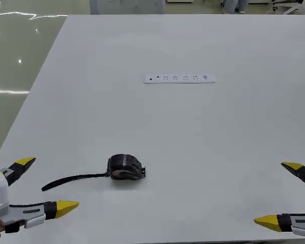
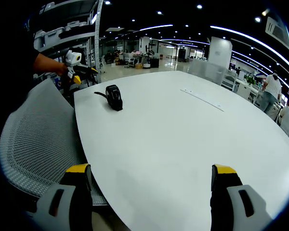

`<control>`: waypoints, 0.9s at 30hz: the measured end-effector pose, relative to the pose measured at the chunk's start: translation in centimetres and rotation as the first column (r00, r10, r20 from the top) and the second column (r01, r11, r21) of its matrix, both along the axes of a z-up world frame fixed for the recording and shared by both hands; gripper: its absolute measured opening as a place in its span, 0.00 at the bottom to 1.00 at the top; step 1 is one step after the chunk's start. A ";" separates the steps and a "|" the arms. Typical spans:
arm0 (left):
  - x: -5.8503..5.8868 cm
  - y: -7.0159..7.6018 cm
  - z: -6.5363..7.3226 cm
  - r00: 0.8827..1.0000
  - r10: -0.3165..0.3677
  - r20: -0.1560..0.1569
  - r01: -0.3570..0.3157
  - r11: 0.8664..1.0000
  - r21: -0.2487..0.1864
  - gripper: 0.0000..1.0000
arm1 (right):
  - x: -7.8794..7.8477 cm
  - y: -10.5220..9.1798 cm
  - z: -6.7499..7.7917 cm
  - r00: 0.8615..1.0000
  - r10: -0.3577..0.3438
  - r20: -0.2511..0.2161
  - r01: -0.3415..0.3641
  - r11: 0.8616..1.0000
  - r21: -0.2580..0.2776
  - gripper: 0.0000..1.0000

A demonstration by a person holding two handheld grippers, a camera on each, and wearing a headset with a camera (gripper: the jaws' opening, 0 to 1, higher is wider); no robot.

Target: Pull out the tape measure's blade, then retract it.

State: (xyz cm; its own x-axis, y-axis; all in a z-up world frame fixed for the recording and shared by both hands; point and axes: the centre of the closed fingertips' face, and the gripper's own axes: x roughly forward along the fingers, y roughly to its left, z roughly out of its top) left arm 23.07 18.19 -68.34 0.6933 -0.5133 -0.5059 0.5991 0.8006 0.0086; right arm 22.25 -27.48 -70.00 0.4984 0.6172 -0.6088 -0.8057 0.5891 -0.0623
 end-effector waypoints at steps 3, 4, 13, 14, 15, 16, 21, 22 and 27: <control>0.2 -0.1 0.0 1.000 -0.008 -0.004 0.008 1.000 0.003 1.00 | 0.2 0.1 0.2 1.000 -0.002 0.003 0.002 1.000 0.005 1.00; 0.2 0.0 0.0 1.000 -0.008 -0.004 0.008 1.000 0.006 1.00 | 0.3 0.2 0.2 1.000 -0.006 0.001 0.006 1.000 0.012 1.00; 1.3 -2.2 0.3 0.991 -0.131 0.007 0.130 0.989 0.068 1.00 | 1.6 1.0 0.8 1.000 0.000 -0.003 0.000 1.000 0.012 1.00; 1.5 -2.5 0.3 0.989 -0.150 0.009 0.149 0.985 0.092 1.00 | 1.8 1.4 0.9 1.000 0.009 0.002 -0.009 1.000 0.015 1.00; 1.7 -2.8 0.2 0.988 -0.155 -0.021 0.156 0.984 0.088 1.00 | 2.1 1.8 1.1 1.000 0.020 0.009 -0.020 1.000 0.013 1.00; 2.0 -3.1 0.3 0.985 -0.169 -0.025 0.171 0.981 0.087 1.00 | 2.3 2.1 1.2 1.000 0.029 0.011 -0.029 1.000 0.013 1.00; 3.3 -4.4 0.5 0.967 -0.246 -0.066 0.252 0.961 0.117 1.00 | 3.4 3.5 1.9 0.996 0.080 0.028 -0.080 0.997 -0.001 1.00; 3.3 -4.6 0.4 0.960 -0.269 -0.080 0.278 0.951 0.136 0.99 | 3.6 3.8 2.0 0.996 0.085 0.028 -0.086 0.996 0.003 1.00; 4.0 -6.8 0.1 0.925 -0.358 -0.127 0.374 0.916 0.144 0.95 | 4.5 6.0 2.0 0.989 0.145 0.030 -0.145 0.989 -0.006 1.00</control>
